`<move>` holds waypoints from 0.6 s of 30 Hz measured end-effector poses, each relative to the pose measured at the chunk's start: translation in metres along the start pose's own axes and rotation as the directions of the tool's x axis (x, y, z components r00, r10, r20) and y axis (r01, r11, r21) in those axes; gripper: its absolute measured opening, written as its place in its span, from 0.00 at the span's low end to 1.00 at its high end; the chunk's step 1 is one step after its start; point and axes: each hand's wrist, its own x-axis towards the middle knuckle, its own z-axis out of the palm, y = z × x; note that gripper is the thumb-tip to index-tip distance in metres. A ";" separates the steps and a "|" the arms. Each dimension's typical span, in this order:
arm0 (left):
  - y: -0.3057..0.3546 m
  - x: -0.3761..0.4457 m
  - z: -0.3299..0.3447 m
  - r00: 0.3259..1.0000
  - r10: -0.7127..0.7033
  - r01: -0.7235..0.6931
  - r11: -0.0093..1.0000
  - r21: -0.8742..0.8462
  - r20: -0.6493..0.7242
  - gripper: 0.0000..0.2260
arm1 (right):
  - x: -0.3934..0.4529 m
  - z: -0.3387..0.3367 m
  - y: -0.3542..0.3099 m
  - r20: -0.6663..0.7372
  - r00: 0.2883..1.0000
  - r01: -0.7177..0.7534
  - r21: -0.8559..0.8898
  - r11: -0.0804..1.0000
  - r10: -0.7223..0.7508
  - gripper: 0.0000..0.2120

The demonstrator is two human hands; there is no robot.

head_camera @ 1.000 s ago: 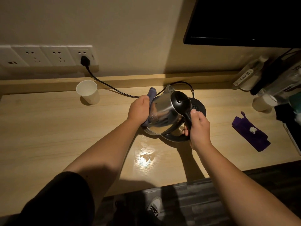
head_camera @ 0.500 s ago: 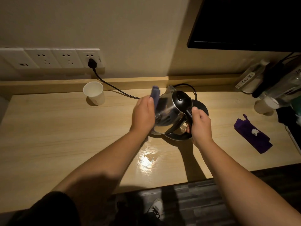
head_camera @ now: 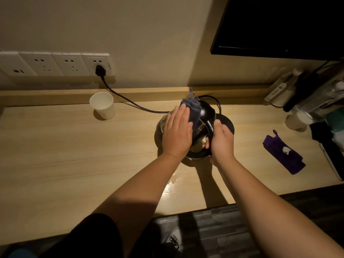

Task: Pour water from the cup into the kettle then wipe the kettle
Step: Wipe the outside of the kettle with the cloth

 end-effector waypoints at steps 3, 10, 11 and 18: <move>-0.009 0.002 -0.002 0.985 -0.173 0.172 0.977 -0.127 0.010 0.21 | -0.001 -0.001 0.000 -0.009 1.000 -0.021 0.031 0.999 0.021 0.19; -0.044 -0.008 -0.004 0.866 -0.499 0.497 0.847 -0.190 0.040 0.16 | 0.000 0.001 -0.001 -0.012 0.999 0.039 -0.089 0.995 -0.040 0.19; -0.044 -0.008 -0.003 0.864 -0.503 0.501 0.849 -0.170 0.030 0.16 | 0.000 0.002 -0.003 -0.019 0.999 0.037 -0.100 0.994 -0.039 0.19; -0.023 0.000 -0.023 0.985 -0.167 0.161 0.977 -0.141 -0.032 0.17 | 0.006 -0.001 -0.014 -0.008 1.000 -0.008 -0.082 0.997 0.007 0.19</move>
